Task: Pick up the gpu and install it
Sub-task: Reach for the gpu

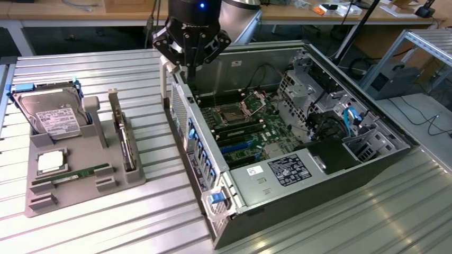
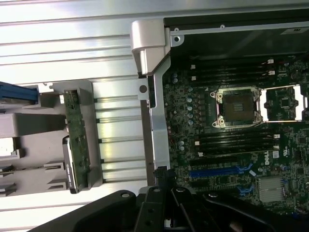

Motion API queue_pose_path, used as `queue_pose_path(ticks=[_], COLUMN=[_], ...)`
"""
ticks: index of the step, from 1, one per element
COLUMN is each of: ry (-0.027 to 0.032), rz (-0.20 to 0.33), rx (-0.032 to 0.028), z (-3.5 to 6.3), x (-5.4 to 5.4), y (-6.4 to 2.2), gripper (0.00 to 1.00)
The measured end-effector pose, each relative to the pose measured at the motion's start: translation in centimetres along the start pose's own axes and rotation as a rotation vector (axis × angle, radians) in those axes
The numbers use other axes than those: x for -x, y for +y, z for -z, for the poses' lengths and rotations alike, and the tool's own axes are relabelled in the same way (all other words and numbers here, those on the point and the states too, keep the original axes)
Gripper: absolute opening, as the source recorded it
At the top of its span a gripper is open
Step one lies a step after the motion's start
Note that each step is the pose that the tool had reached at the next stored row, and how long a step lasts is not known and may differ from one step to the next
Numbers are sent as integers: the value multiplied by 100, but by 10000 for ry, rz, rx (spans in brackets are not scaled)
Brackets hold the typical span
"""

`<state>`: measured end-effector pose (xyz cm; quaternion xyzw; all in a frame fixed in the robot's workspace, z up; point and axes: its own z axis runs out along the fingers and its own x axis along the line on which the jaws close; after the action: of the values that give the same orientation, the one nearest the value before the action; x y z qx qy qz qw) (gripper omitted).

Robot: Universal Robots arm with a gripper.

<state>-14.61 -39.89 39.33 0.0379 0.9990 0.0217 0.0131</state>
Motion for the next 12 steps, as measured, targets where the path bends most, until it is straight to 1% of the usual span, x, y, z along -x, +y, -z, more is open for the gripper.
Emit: queue_pose_path(ticks=[9,12], ry=[0,0], rz=[0,0], rx=[0,-1], z=[0,2], x=[-17,-45], y=[-1,-4], gripper=[11,11])
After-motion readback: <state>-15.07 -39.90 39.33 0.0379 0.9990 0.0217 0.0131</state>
